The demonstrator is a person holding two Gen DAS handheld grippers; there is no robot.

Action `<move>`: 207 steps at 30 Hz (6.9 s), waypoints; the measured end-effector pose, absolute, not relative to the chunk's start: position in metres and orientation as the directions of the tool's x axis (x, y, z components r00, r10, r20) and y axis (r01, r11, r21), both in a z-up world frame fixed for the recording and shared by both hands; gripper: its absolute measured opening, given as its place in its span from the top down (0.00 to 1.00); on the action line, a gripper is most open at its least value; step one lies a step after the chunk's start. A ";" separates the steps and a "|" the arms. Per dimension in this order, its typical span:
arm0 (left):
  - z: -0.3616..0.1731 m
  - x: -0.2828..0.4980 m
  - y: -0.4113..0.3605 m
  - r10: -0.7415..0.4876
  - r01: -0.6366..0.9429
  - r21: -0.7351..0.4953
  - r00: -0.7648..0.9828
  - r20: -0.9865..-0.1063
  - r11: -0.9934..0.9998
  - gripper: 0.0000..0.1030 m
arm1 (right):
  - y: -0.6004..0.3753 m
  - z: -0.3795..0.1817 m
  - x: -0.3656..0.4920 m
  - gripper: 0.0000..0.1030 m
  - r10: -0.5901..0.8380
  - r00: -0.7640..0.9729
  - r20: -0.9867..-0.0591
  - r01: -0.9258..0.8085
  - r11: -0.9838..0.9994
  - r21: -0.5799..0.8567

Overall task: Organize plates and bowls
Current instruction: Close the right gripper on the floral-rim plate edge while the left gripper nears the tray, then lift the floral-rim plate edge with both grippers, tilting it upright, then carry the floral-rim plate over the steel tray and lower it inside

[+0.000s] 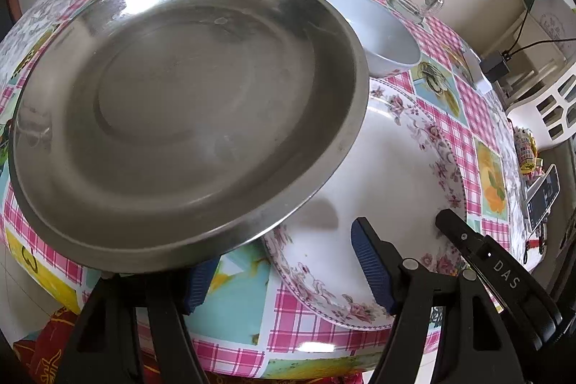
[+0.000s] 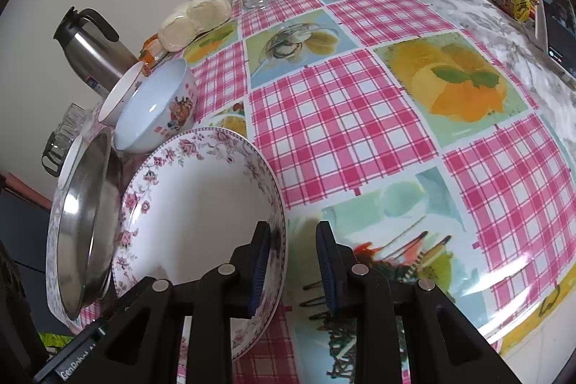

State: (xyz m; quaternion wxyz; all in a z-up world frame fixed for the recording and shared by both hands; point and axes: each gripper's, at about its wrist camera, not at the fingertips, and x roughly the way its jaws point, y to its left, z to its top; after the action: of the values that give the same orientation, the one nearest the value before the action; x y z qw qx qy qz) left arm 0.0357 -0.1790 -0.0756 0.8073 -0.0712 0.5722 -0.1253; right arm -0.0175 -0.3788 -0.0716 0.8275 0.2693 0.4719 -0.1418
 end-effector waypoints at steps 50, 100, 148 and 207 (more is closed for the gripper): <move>-0.086 0.053 -0.192 -0.399 0.151 -0.371 0.407 -0.822 0.916 0.85 | -0.420 -0.089 -0.053 0.87 0.083 0.698 -0.712 0.500 0.656 0.566; 0.000 0.043 -0.190 -0.577 0.369 -0.446 0.456 -0.677 0.815 0.85 | -0.396 0.019 -0.084 0.88 -0.141 0.778 -0.612 0.455 0.798 0.396; -0.011 0.136 0.020 -0.538 0.028 -0.619 0.526 -0.658 0.785 0.85 | -0.213 0.018 0.041 0.88 0.030 0.796 -0.605 0.239 0.902 0.359; -0.058 0.150 -0.001 -0.424 -0.066 -0.502 0.448 -0.787 0.863 0.82 | -0.216 -0.033 0.071 0.87 -0.037 0.656 -0.754 0.312 0.923 0.225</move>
State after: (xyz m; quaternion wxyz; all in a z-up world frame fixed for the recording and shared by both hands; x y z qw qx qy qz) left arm 0.1498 -0.0008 -0.0580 0.8169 -0.2381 0.5137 -0.1096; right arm 0.0709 -0.2163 -0.0331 0.8938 0.1702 0.4032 -0.0978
